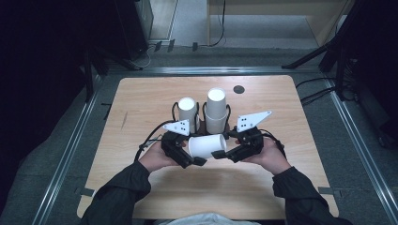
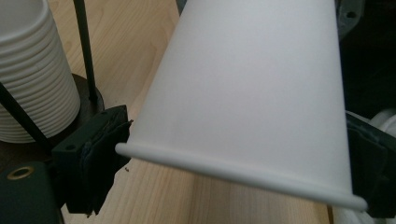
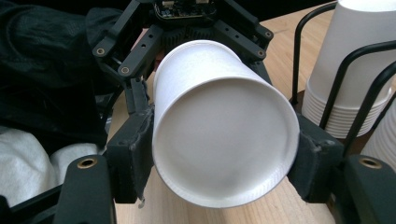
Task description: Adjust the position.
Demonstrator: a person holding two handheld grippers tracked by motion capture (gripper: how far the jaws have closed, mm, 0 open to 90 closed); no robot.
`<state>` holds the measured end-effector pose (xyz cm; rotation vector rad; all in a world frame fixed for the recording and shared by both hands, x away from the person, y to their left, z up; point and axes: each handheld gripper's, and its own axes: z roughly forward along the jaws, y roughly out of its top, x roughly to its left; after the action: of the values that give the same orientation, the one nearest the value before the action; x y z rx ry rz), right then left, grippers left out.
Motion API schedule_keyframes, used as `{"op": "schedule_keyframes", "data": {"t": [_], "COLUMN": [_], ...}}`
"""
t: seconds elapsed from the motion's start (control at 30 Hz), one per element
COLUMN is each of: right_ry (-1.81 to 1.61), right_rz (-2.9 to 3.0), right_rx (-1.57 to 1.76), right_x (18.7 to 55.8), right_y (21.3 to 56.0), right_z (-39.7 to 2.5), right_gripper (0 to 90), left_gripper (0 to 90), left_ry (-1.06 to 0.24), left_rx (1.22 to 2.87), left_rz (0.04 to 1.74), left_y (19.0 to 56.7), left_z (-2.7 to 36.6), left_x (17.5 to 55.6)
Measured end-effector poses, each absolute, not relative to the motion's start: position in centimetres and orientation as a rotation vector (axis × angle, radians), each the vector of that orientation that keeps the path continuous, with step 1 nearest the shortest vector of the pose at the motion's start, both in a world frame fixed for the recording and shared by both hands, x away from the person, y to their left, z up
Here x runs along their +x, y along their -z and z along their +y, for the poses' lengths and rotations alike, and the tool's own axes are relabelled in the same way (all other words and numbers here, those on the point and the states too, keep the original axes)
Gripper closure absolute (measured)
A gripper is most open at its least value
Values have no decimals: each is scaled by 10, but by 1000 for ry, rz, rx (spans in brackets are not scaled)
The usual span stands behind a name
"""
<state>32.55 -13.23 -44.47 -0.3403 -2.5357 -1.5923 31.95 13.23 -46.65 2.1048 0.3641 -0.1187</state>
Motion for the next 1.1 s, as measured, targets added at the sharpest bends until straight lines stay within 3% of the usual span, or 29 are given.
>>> {"op": "schedule_keyframes", "data": {"t": [0.4,0.7,0.87,1.1], "right_ry": [1607,1600,1560,1481], "right_rz": [-2512,-2522,-2550,-2628], "right_rx": [-354,-346,-319,-326], "right_x": [327,327,324,322], "right_y": [443,442,444,449], "right_z": [-136,-134,-131,-129], "right_gripper": [327,320,226,219], "left_gripper": [194,212,212,212], "left_ry": [100,91,93,83], "left_rx": [2087,2100,2096,2126], "left_rz": [334,324,321,343], "left_y": [464,462,459,452], "left_z": [138,141,143,148], "left_x": [319,319,320,322]}}
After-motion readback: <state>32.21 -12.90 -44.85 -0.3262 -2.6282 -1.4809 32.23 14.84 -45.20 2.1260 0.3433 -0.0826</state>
